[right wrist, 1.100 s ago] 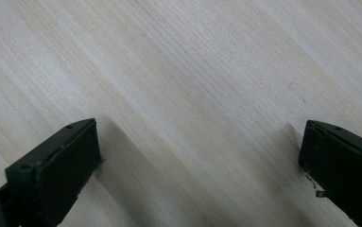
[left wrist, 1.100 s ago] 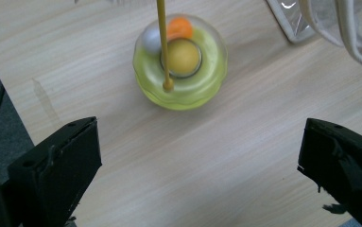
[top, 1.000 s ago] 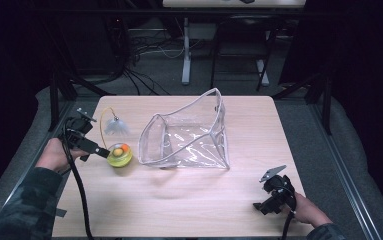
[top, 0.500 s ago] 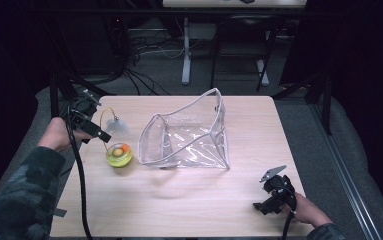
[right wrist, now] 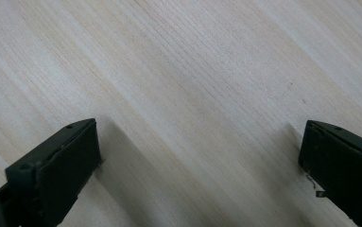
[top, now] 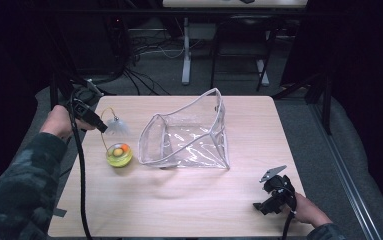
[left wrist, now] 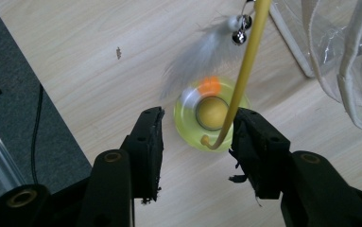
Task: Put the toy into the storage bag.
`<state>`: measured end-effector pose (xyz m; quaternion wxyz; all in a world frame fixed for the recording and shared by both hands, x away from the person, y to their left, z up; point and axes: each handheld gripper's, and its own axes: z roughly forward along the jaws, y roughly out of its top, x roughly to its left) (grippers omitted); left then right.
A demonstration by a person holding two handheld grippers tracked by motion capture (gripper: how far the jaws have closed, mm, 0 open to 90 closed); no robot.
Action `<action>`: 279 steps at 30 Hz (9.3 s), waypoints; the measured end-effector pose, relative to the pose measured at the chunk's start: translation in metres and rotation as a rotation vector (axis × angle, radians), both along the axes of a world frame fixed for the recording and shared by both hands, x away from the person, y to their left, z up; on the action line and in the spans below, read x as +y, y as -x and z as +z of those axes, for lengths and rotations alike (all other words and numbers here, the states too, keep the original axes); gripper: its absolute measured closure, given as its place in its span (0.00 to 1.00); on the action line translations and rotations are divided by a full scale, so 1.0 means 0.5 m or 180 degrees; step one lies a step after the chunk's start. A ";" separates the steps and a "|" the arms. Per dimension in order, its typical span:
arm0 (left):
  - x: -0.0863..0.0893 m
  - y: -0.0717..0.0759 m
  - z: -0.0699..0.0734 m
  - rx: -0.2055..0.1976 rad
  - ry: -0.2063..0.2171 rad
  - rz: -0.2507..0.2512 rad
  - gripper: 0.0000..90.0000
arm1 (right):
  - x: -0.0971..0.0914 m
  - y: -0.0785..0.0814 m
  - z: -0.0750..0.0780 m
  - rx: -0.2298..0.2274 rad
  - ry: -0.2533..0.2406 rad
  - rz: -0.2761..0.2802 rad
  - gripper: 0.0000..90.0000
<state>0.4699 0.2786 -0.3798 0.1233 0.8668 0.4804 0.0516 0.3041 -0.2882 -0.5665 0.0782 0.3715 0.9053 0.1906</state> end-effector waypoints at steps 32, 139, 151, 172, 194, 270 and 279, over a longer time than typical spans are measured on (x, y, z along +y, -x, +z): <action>-0.012 0.016 0.034 -0.0088 -0.0167 -0.0049 0.98 | 0.000 0.000 0.000 0.0003 0.0006 -0.0012 0.00; -0.100 0.017 0.346 -0.0394 -0.0548 -0.0451 0.98 | 0.000 0.002 0.000 -0.0001 0.0002 -0.0028 0.00; -0.125 0.018 0.364 -0.0438 -0.0517 -0.0510 0.98 | 0.000 0.002 0.000 0.0007 0.0007 -0.0023 0.00; -0.181 0.018 0.393 -0.0538 -0.0506 -0.0677 0.98 | 0.000 0.001 0.000 -0.0001 0.0004 -0.0011 0.00; -0.258 0.021 0.412 -0.0644 -0.0512 -0.0947 0.98 | -0.001 0.001 0.000 0.0001 0.0009 -0.0007 0.00; -0.464 -0.017 0.192 -0.0028 -0.0282 -0.1695 0.98 | -0.002 0.002 0.001 0.0014 0.0034 0.0002 0.00; -0.470 -0.023 0.139 0.0063 -0.0278 -0.1705 0.98 | -0.002 0.002 0.001 0.0010 0.0027 0.0005 0.00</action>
